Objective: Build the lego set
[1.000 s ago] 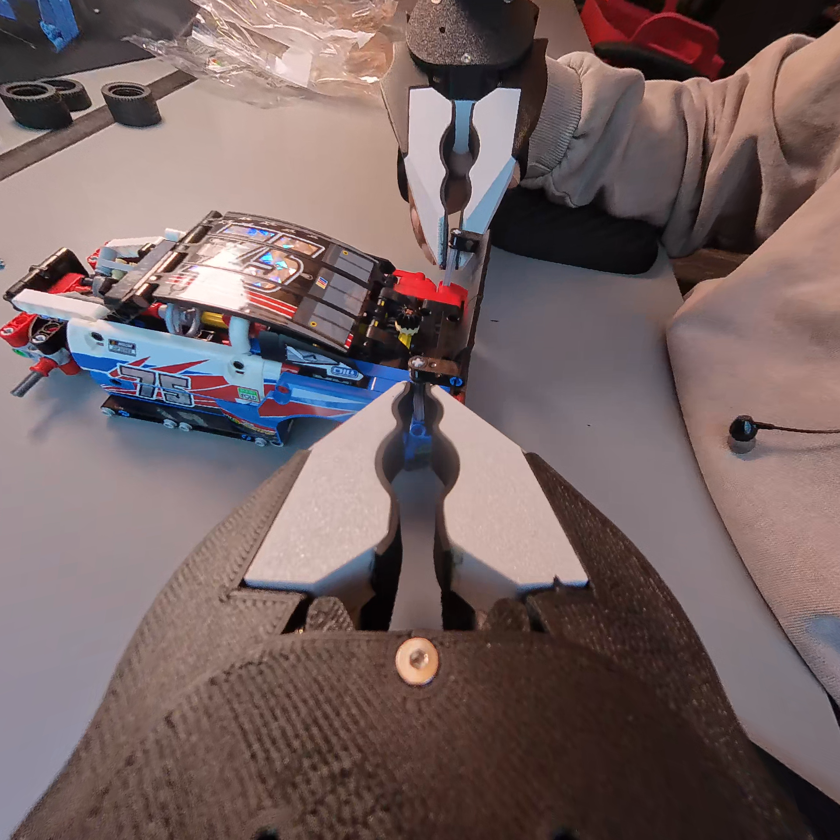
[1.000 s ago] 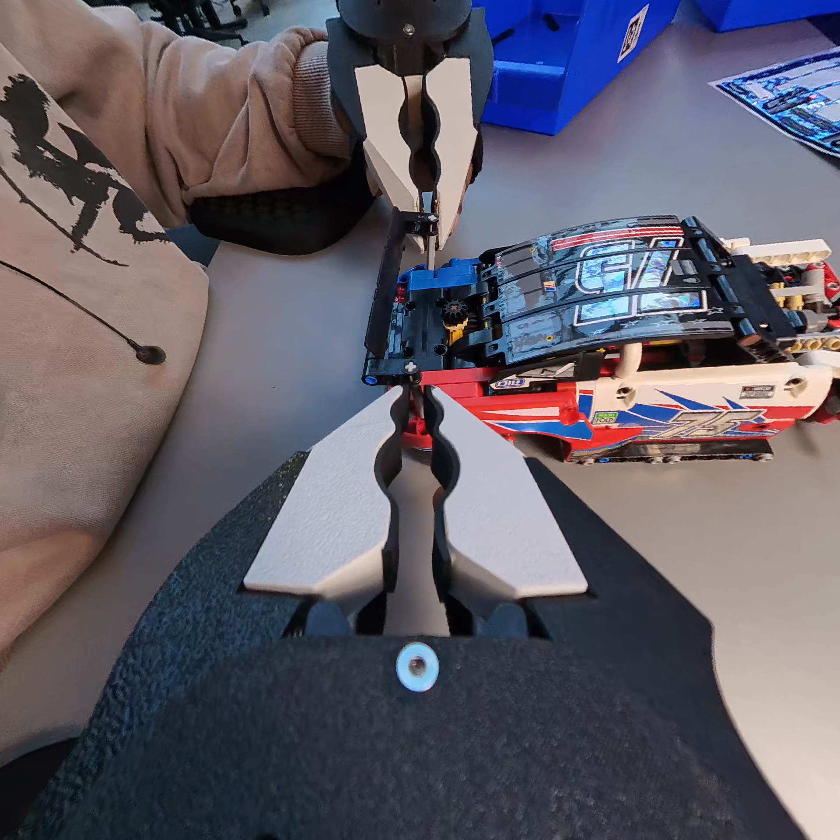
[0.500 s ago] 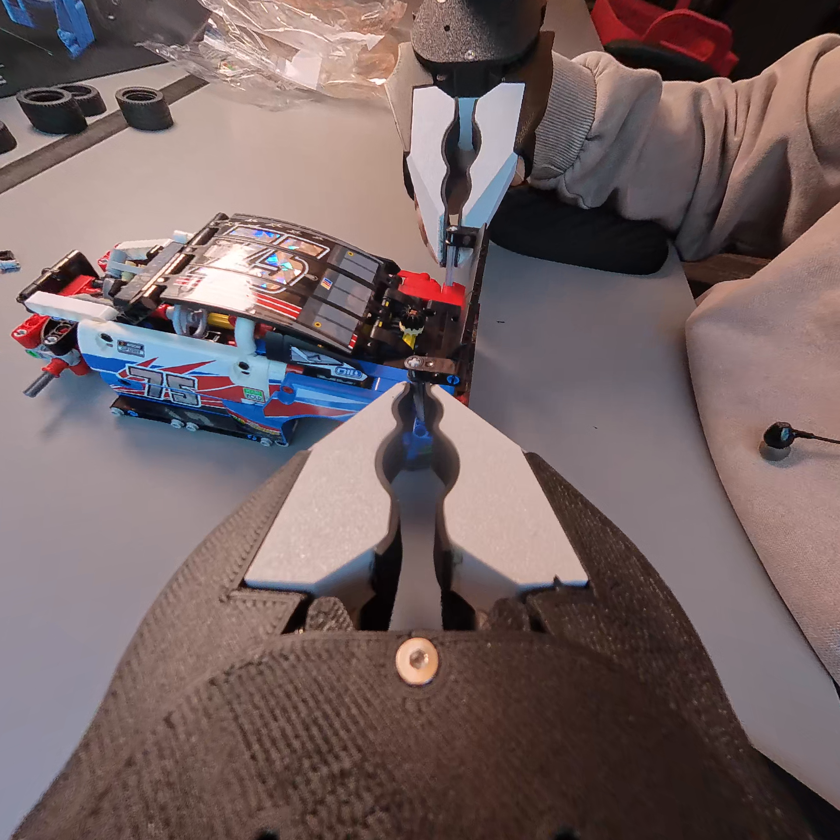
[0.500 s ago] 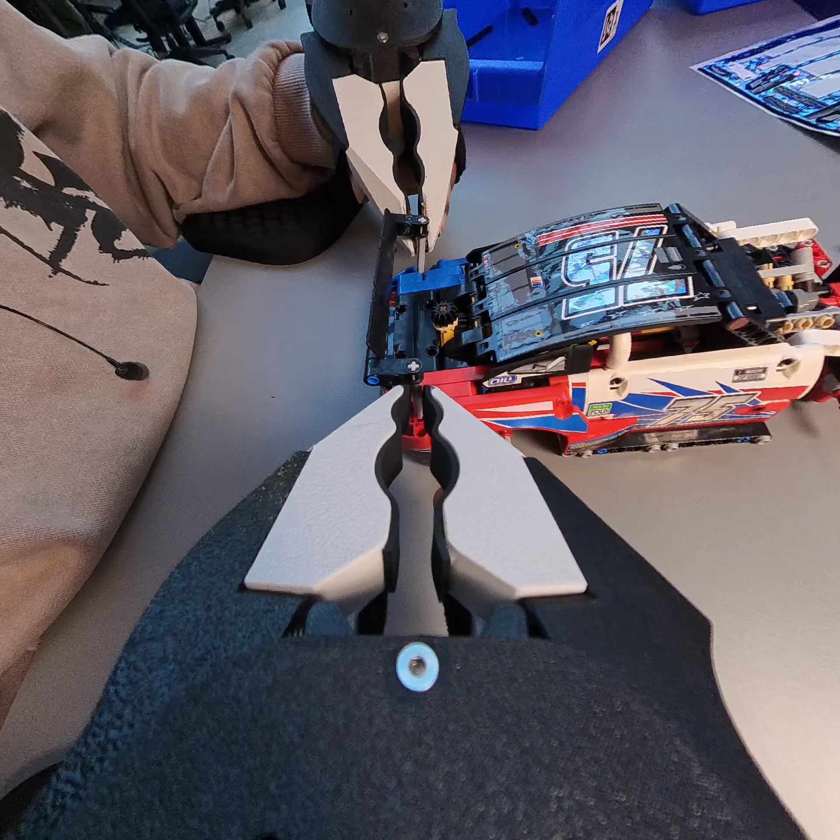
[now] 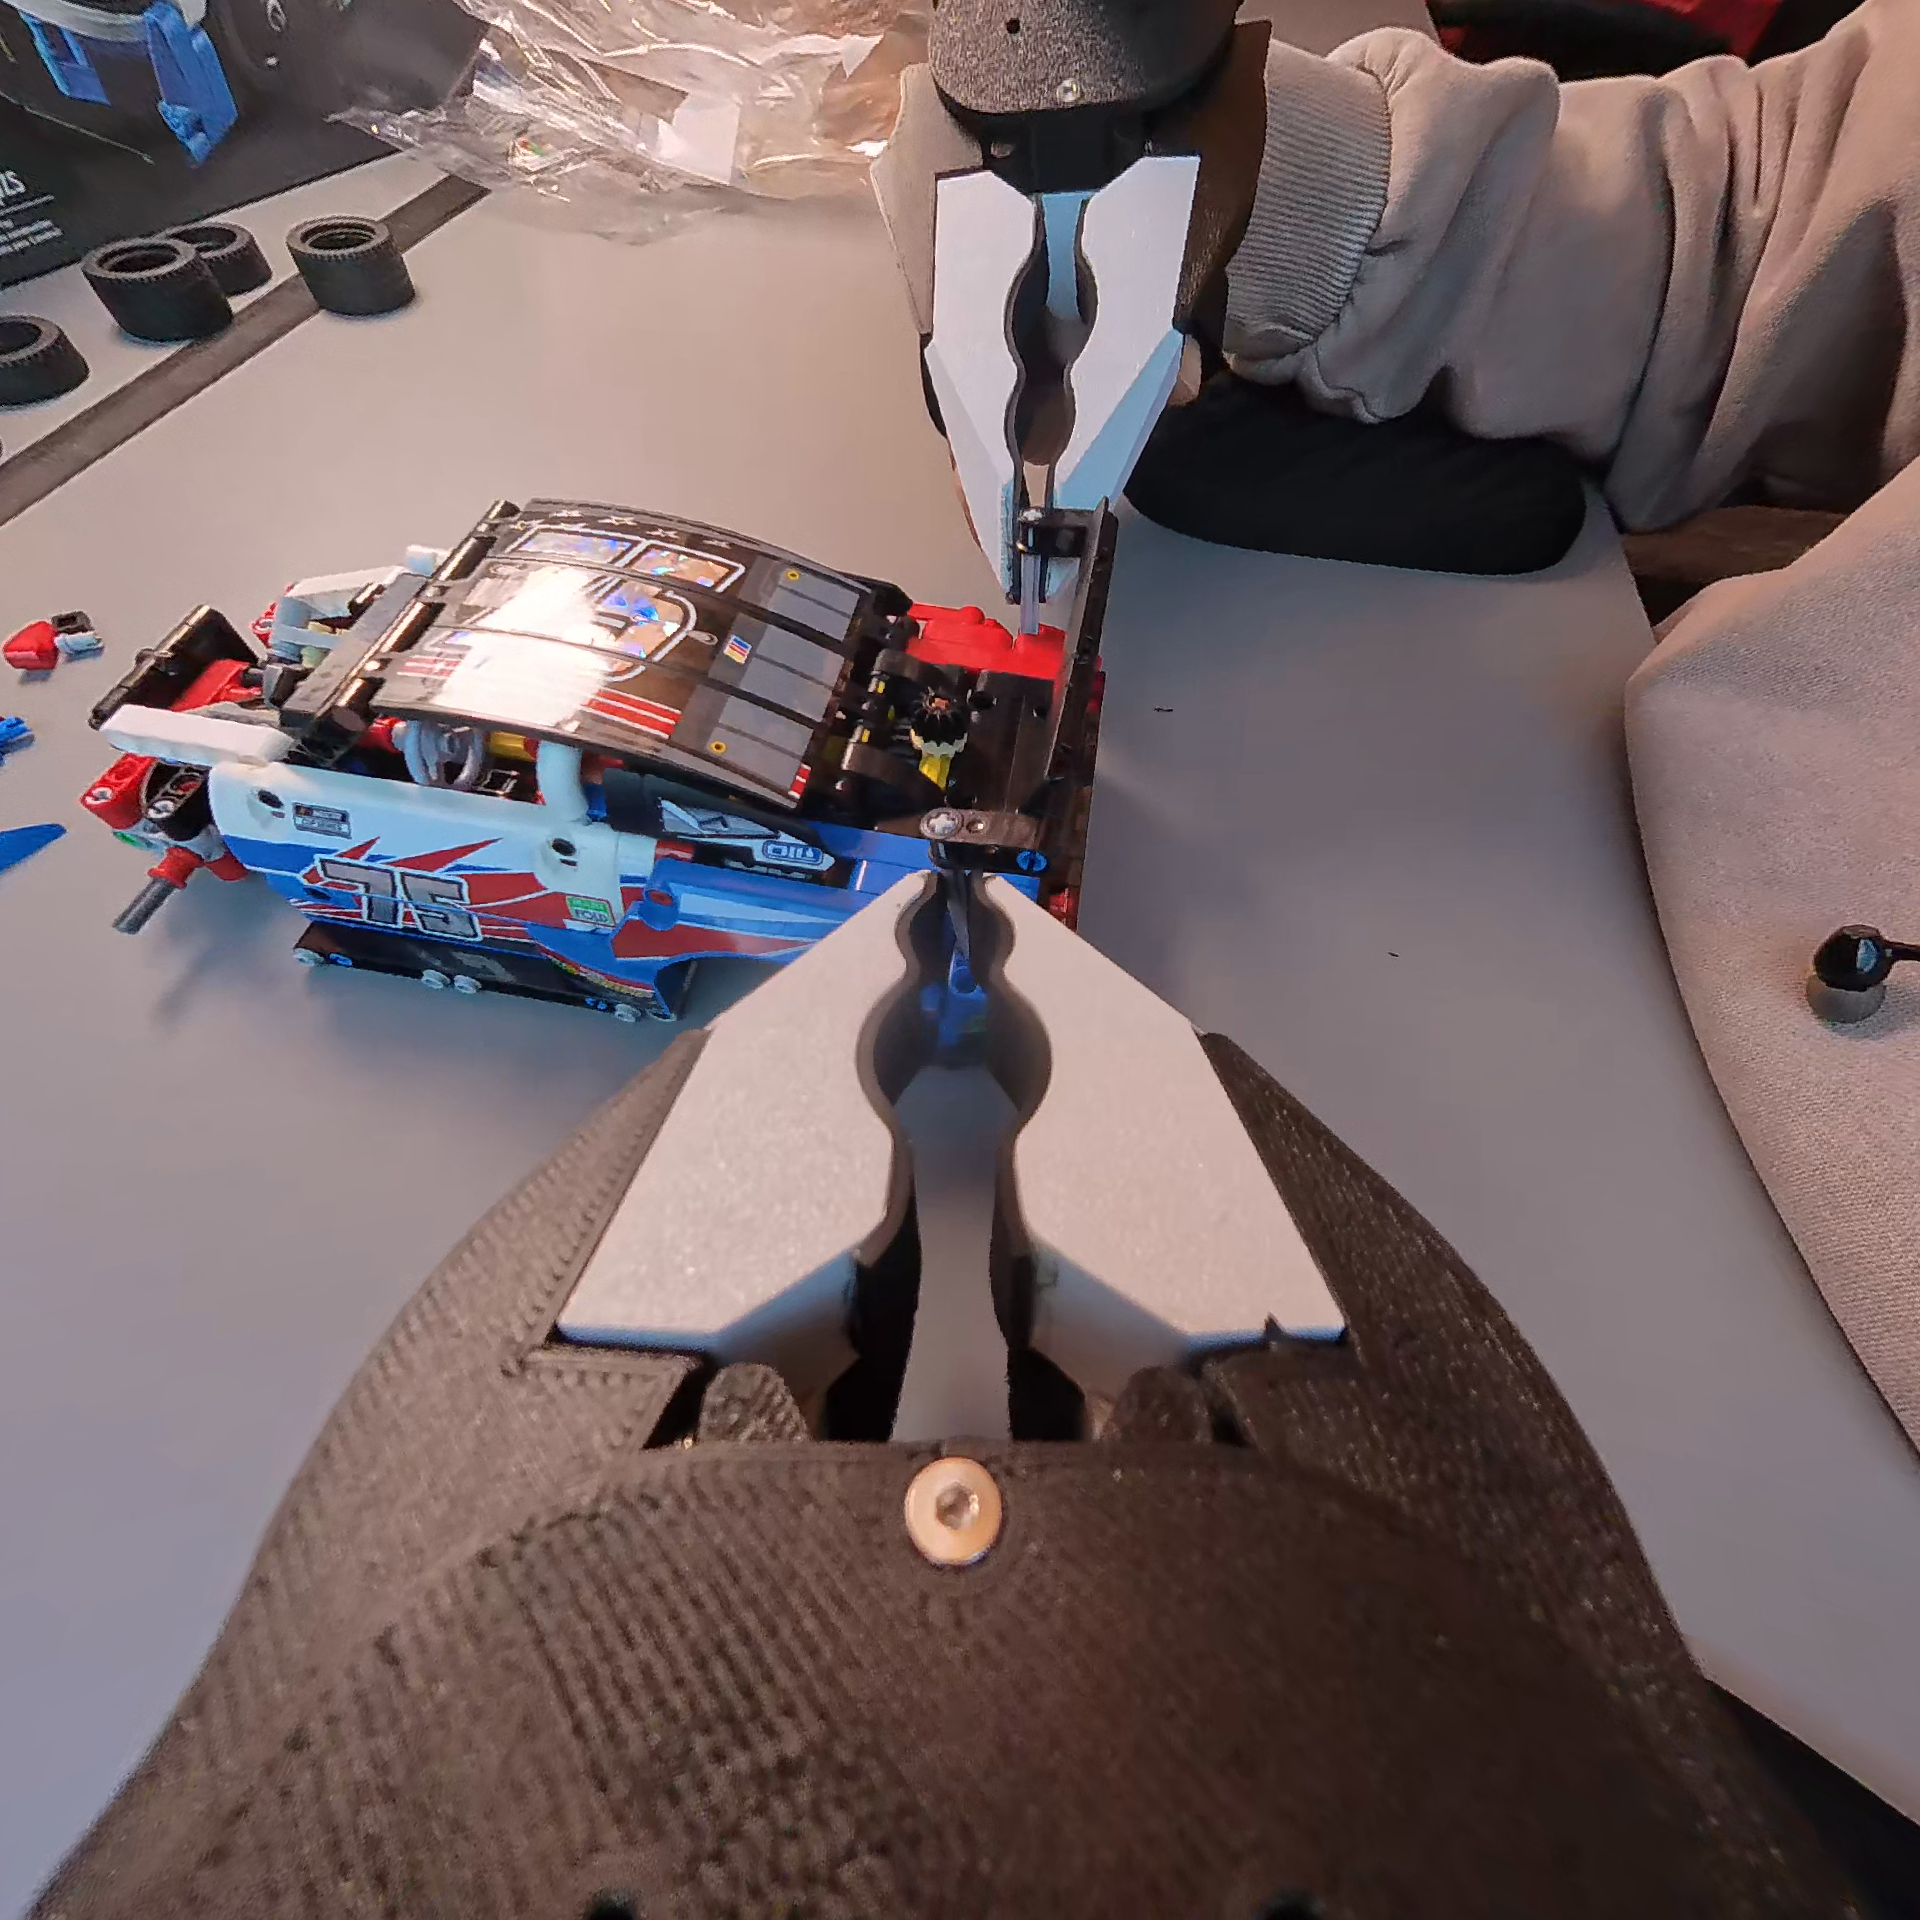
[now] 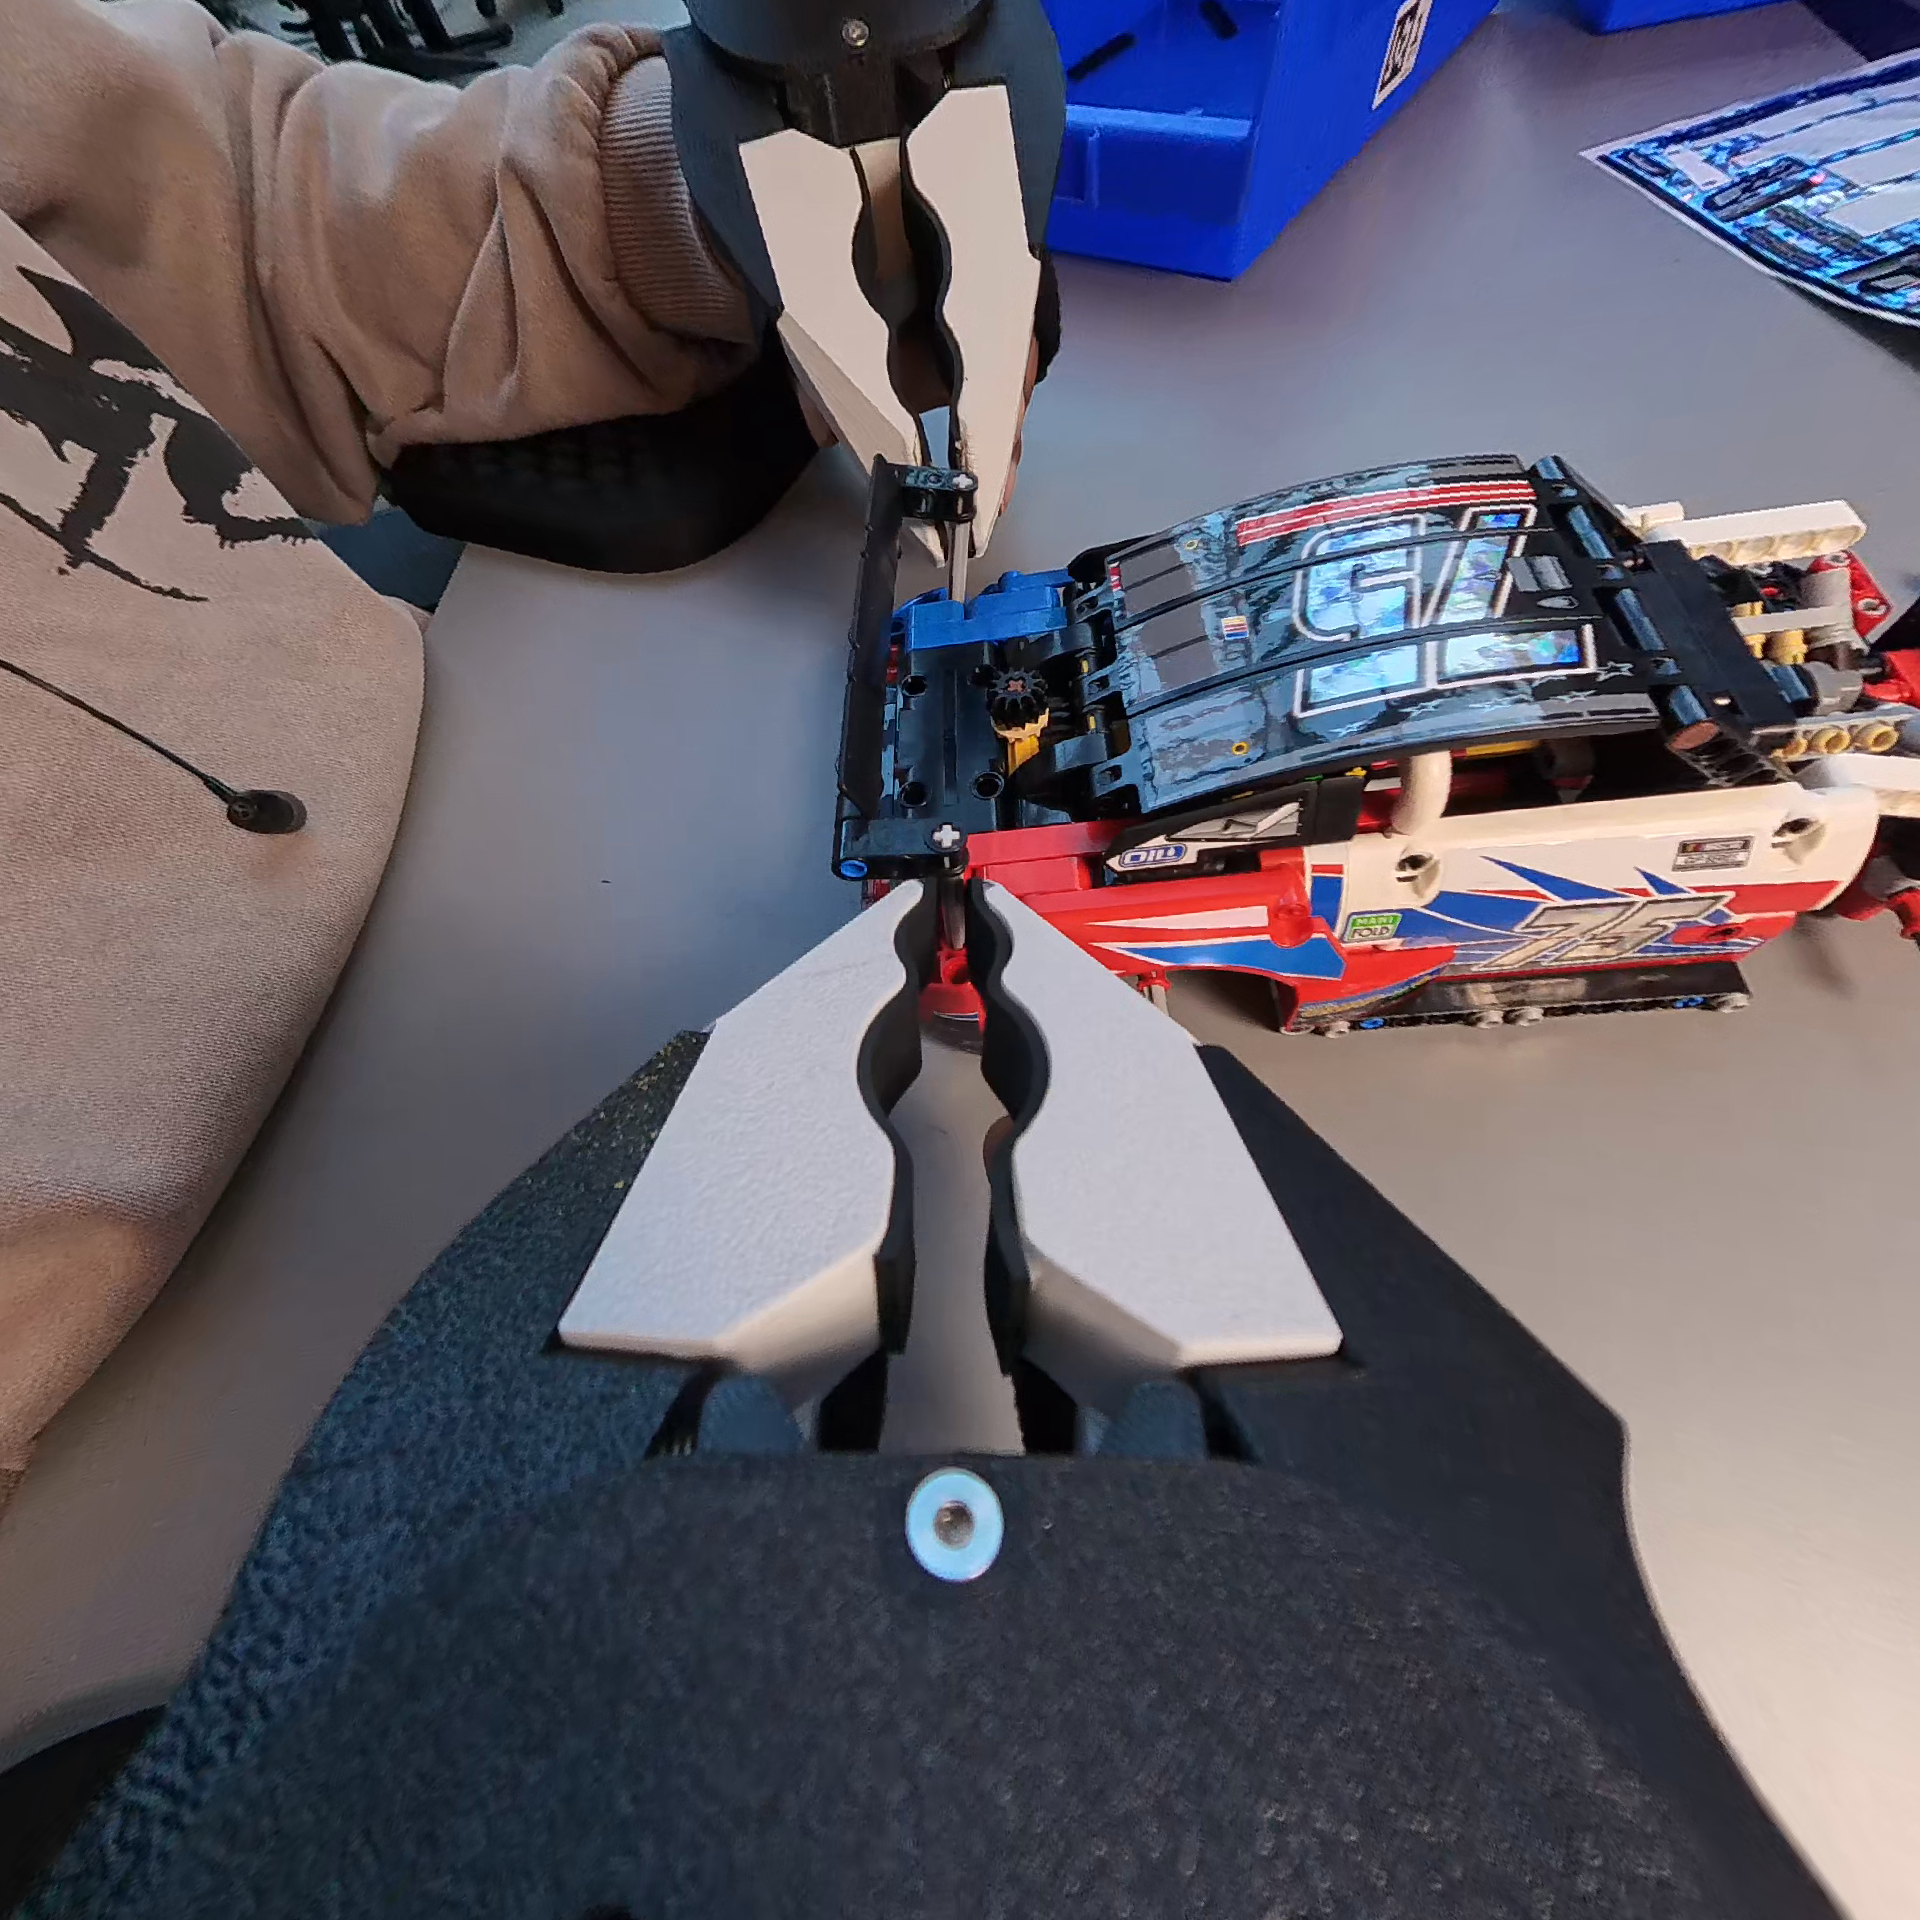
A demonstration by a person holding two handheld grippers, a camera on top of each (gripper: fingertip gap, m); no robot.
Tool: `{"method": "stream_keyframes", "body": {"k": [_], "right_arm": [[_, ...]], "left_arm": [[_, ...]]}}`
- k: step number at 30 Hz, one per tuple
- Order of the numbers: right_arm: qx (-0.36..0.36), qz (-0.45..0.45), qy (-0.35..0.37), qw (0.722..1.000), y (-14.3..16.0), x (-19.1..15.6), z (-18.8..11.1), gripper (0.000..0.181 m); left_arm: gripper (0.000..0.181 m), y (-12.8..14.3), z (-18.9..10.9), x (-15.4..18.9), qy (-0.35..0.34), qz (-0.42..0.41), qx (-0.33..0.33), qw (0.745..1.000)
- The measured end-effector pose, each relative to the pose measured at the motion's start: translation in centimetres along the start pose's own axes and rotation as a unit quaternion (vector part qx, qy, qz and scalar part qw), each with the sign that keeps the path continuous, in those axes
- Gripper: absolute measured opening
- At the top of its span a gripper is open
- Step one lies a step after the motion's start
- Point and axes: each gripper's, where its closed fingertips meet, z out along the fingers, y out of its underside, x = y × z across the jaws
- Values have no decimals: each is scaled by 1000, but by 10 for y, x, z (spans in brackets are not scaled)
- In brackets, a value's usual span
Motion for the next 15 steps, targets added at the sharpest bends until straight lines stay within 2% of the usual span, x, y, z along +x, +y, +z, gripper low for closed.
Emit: {"method": "stream_keyframes", "body": {"k": [13, 15], "right_arm": [[-28, -29, 16, 999, 7, 0, 3, 1], [-28, -22, 13, 999, 7, 1, 4, 1]], "left_arm": [[2, 4, 3, 1, -10, 18, -23, 1000], [1, 19, 7, 3, -6, 31, -57, 998]]}}
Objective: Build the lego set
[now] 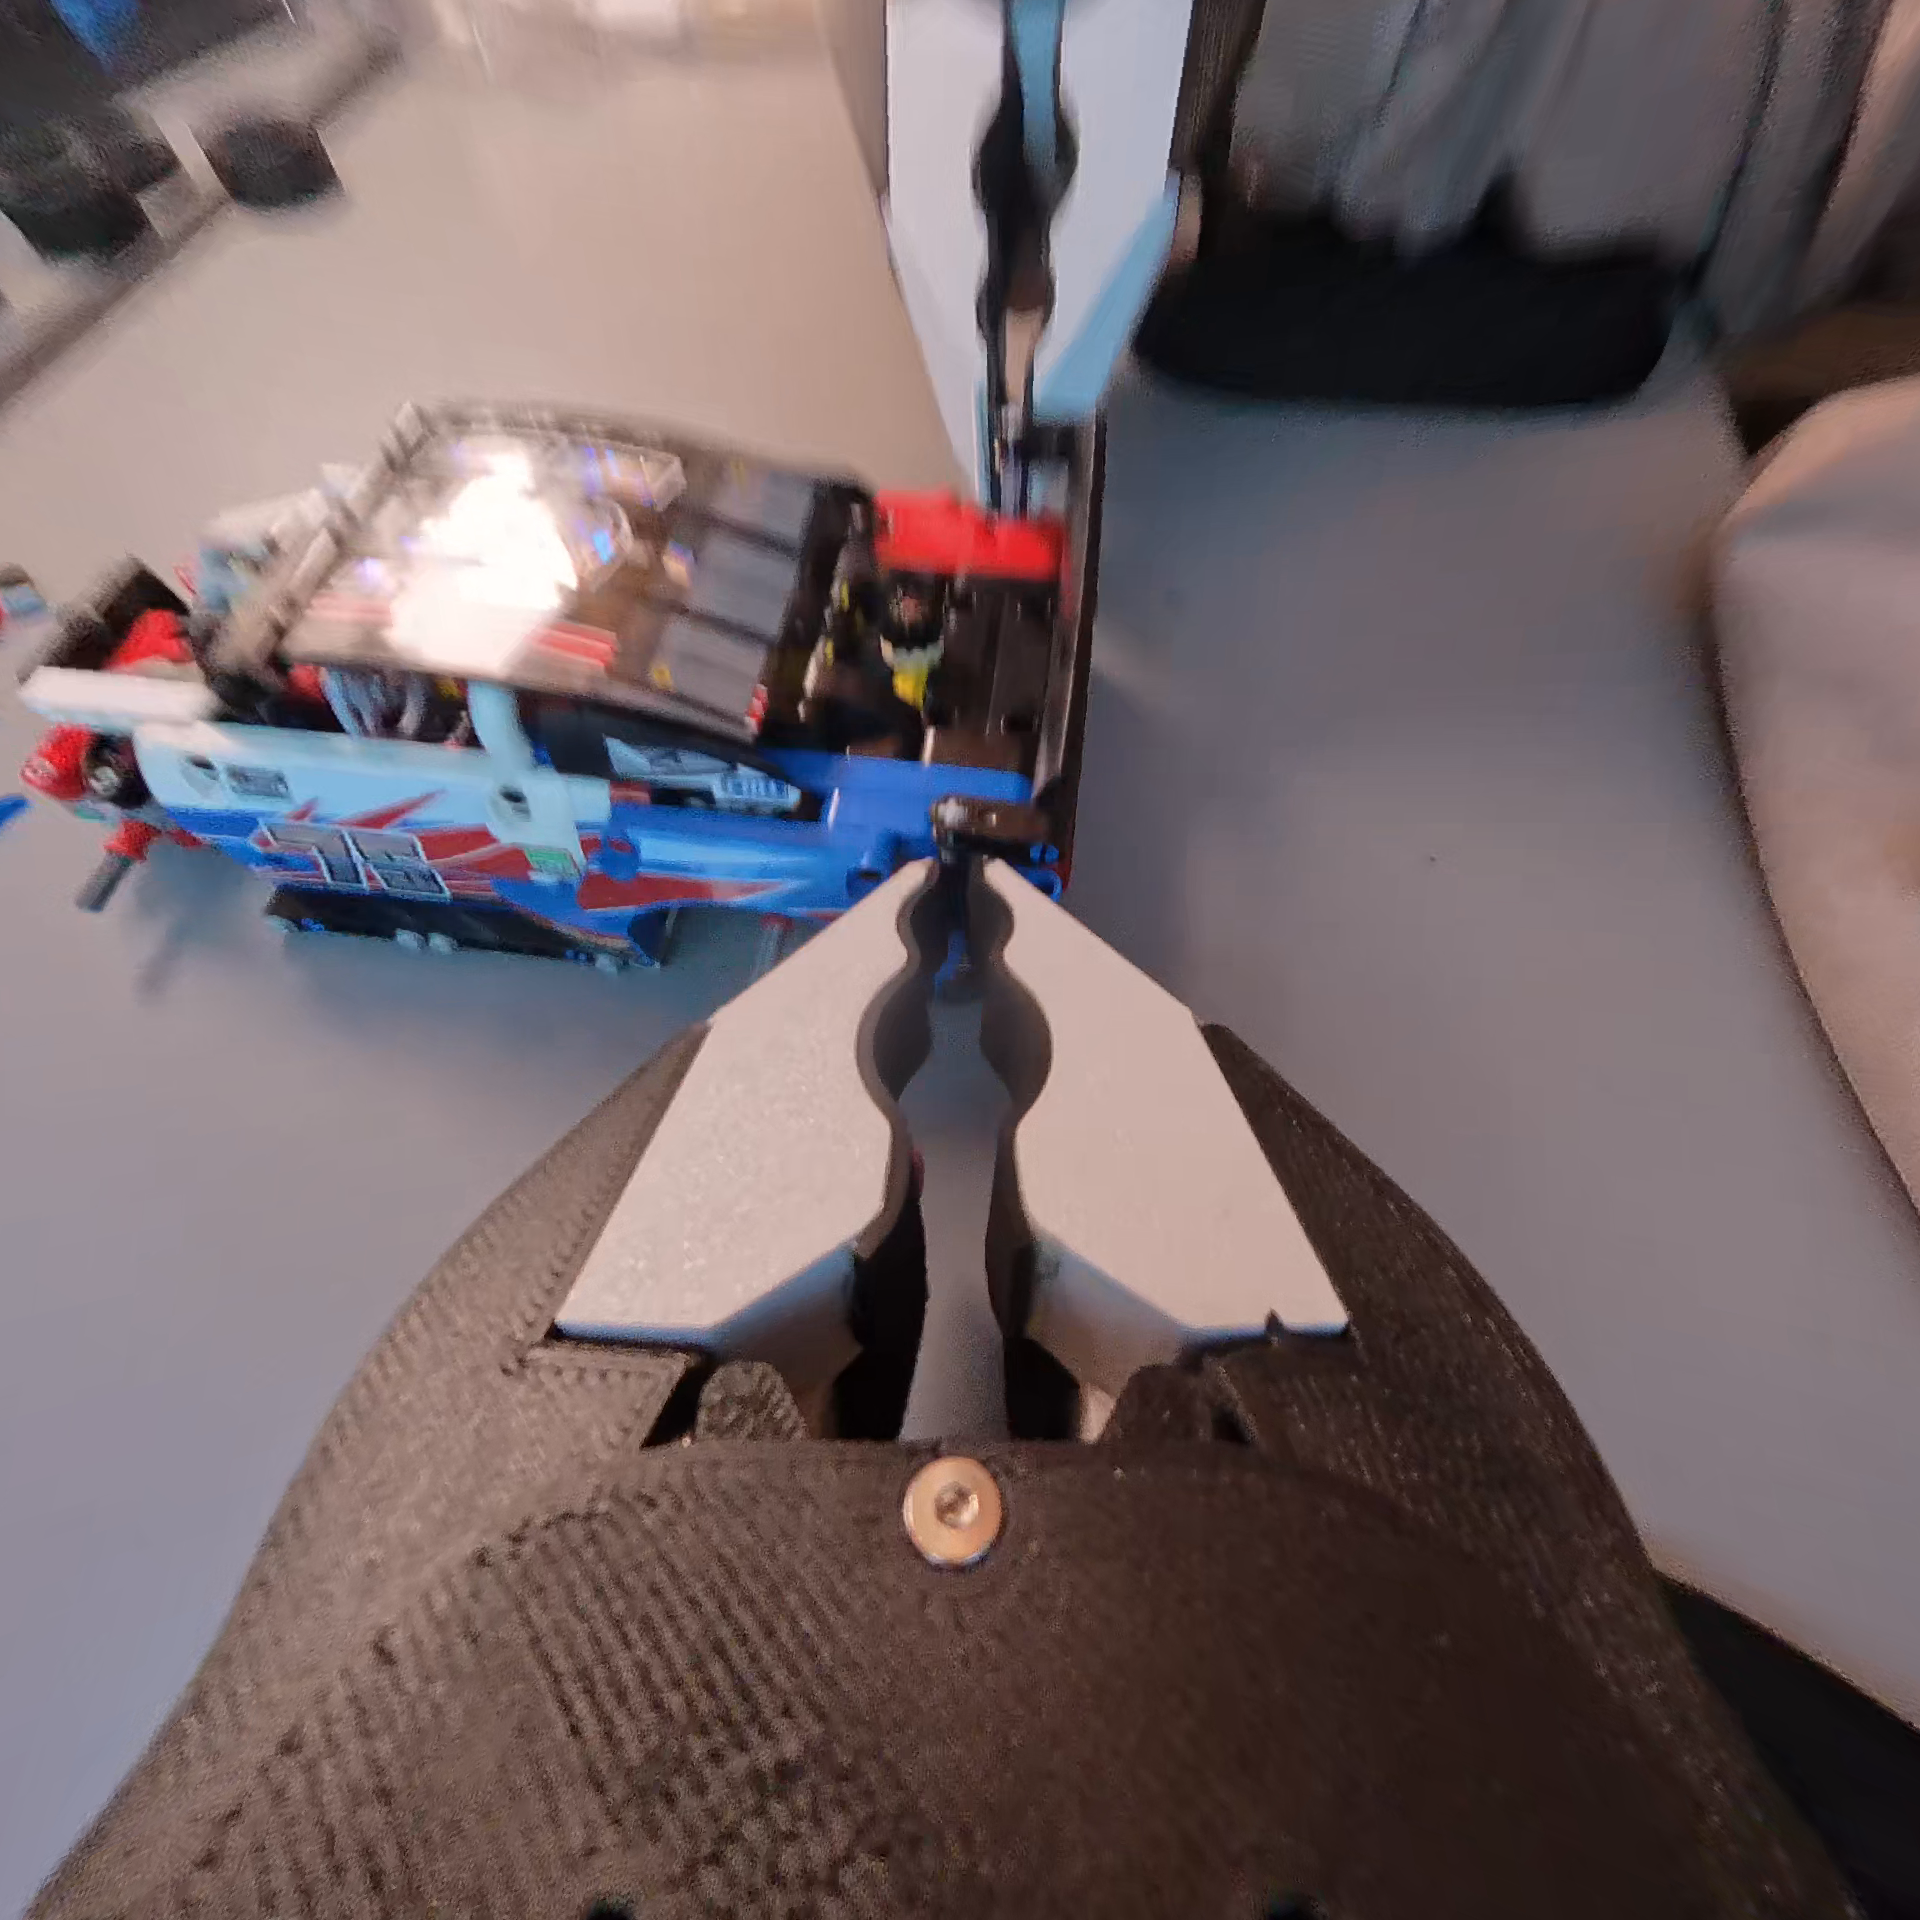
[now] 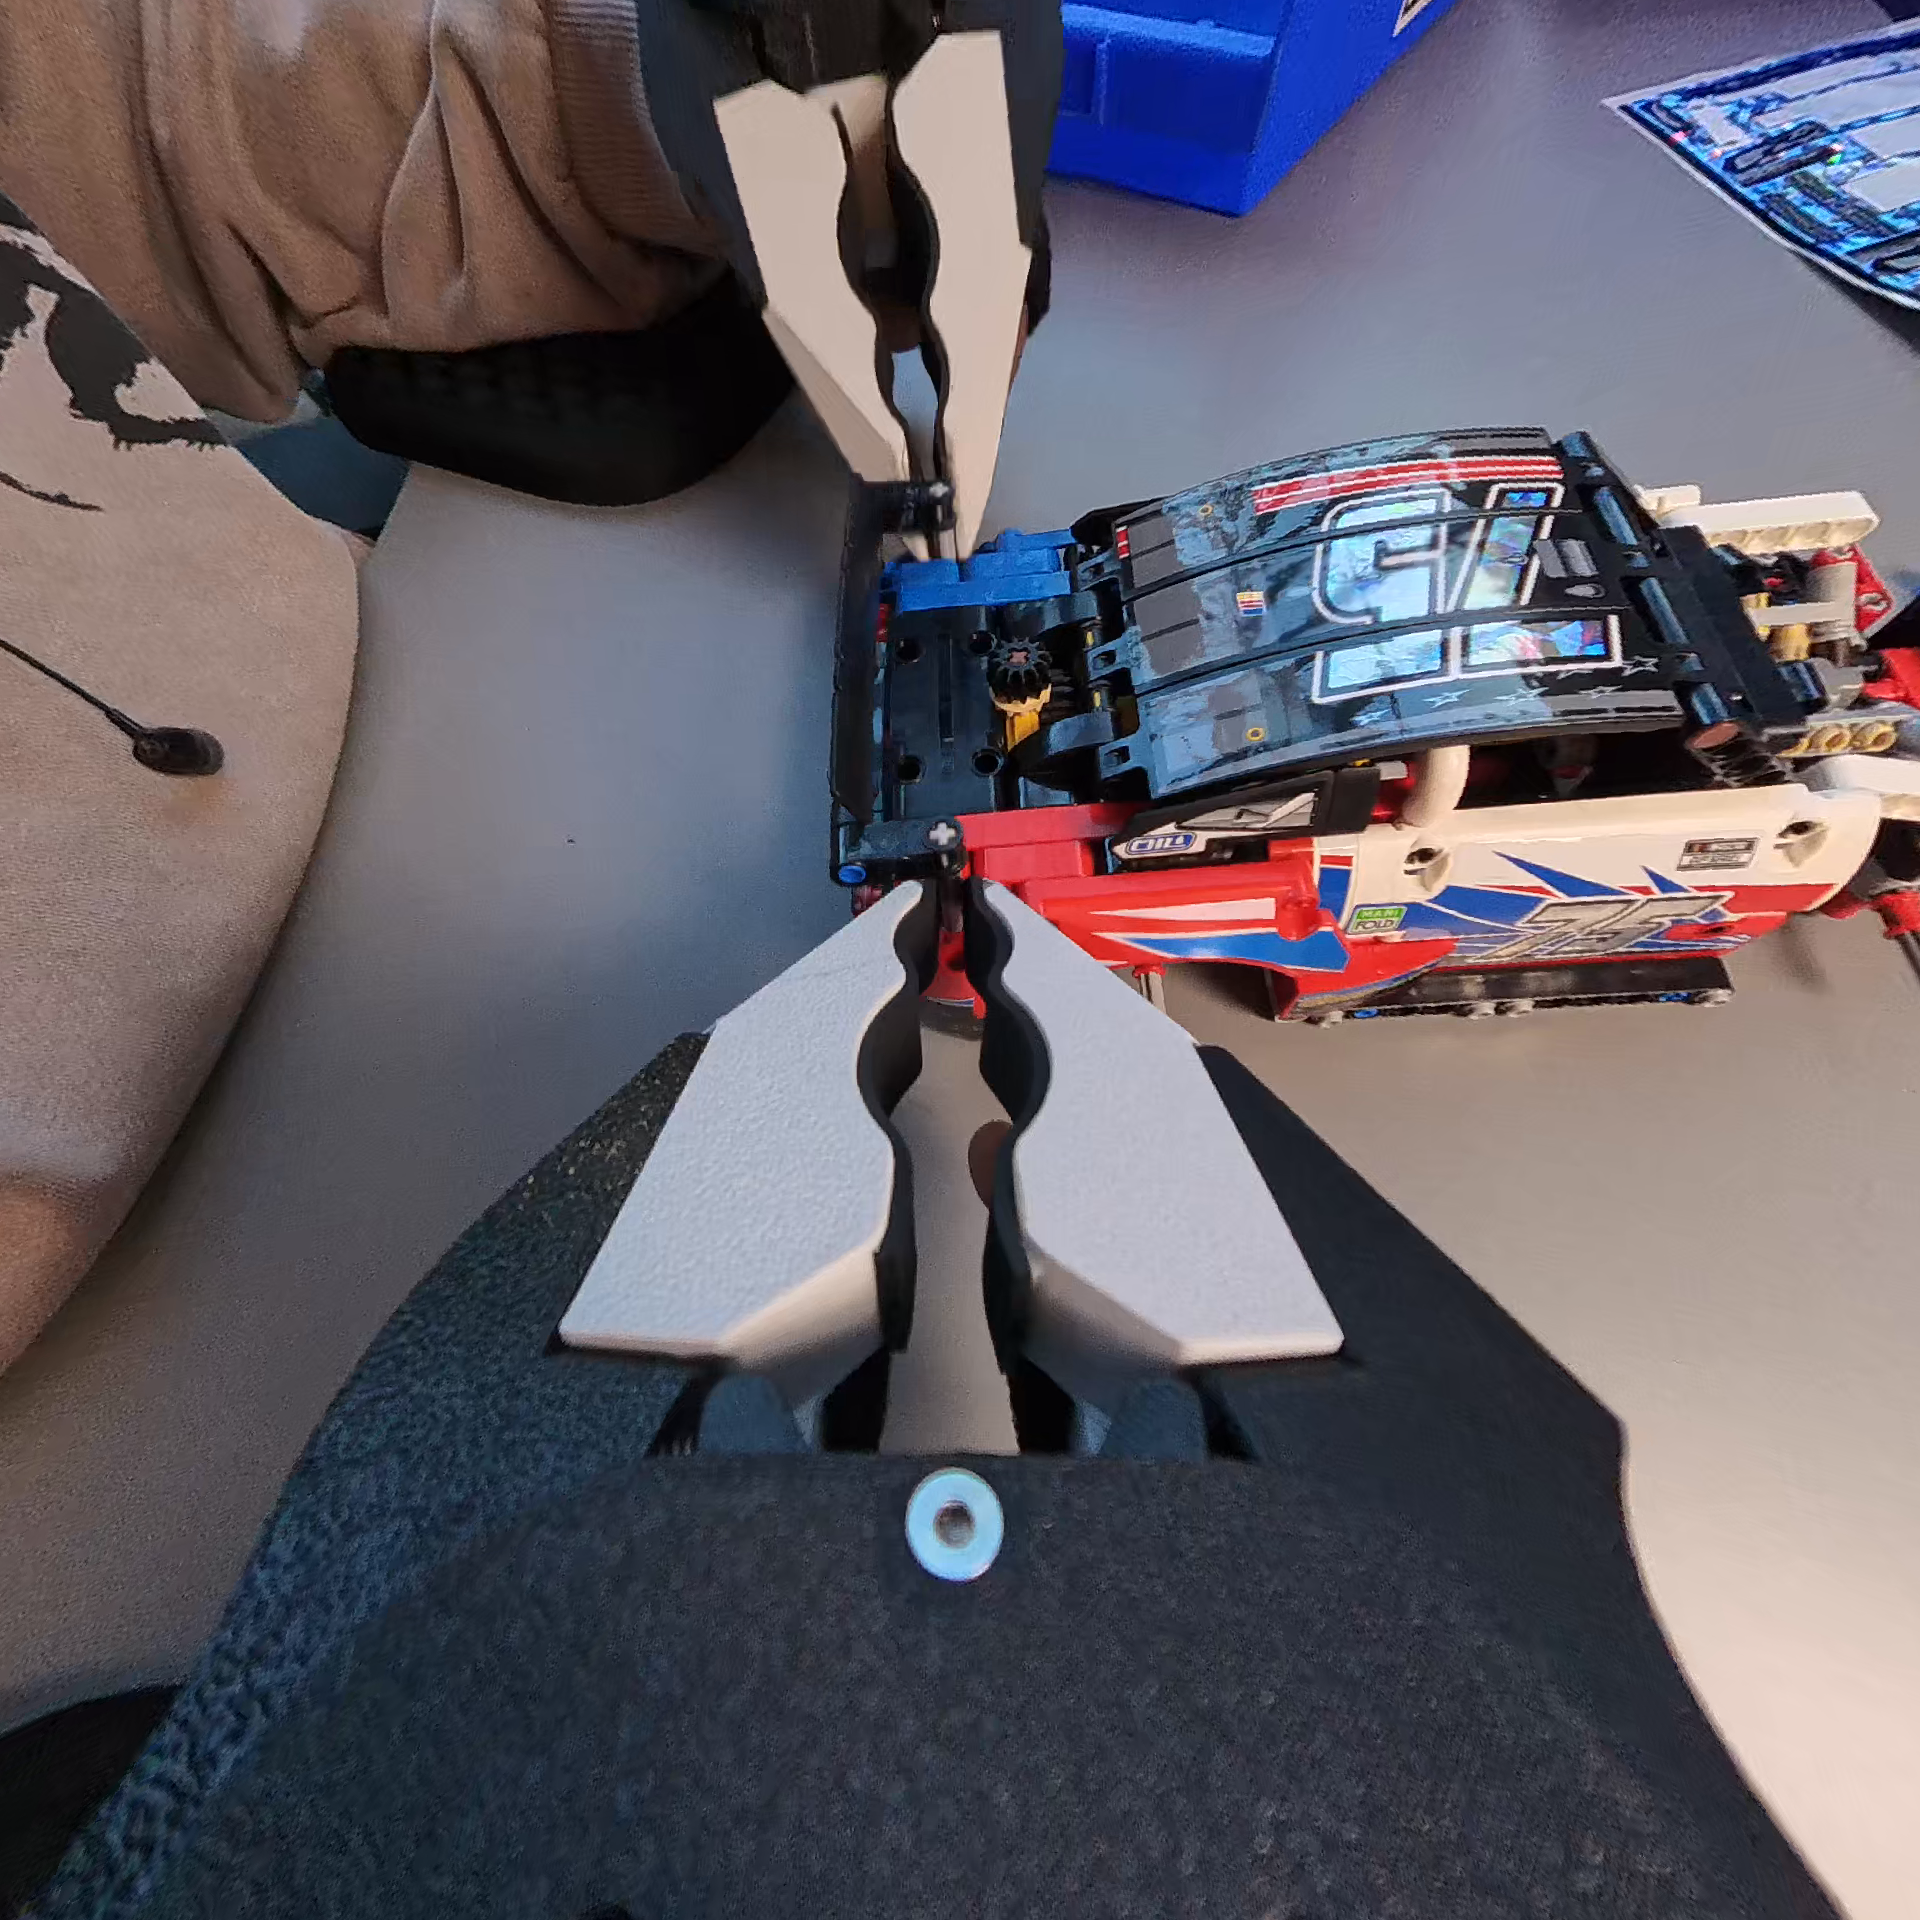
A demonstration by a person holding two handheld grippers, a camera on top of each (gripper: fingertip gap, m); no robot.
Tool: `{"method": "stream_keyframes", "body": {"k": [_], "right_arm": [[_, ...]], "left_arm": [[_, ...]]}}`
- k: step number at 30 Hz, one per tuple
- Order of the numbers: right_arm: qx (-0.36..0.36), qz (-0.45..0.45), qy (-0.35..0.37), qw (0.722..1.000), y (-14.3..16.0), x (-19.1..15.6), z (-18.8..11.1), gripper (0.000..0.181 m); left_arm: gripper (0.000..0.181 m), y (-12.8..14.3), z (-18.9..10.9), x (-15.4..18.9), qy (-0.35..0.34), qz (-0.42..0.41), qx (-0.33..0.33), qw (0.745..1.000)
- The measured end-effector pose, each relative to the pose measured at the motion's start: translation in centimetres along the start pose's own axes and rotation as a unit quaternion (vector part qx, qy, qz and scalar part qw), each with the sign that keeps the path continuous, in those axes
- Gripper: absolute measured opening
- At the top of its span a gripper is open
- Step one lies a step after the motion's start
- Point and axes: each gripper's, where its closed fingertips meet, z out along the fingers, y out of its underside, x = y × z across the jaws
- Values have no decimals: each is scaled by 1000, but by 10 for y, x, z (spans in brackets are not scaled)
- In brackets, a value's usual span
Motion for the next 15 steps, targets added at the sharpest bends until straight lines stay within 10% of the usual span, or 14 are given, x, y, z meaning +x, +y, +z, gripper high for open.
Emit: {"method": "stream_keyframes", "body": {"k": [15], "right_arm": [[25, 33, -14, 999, 1, 1, -5, 7]], "left_arm": [[11, -6, -5, -1, 4, -43, 30, 999]]}}
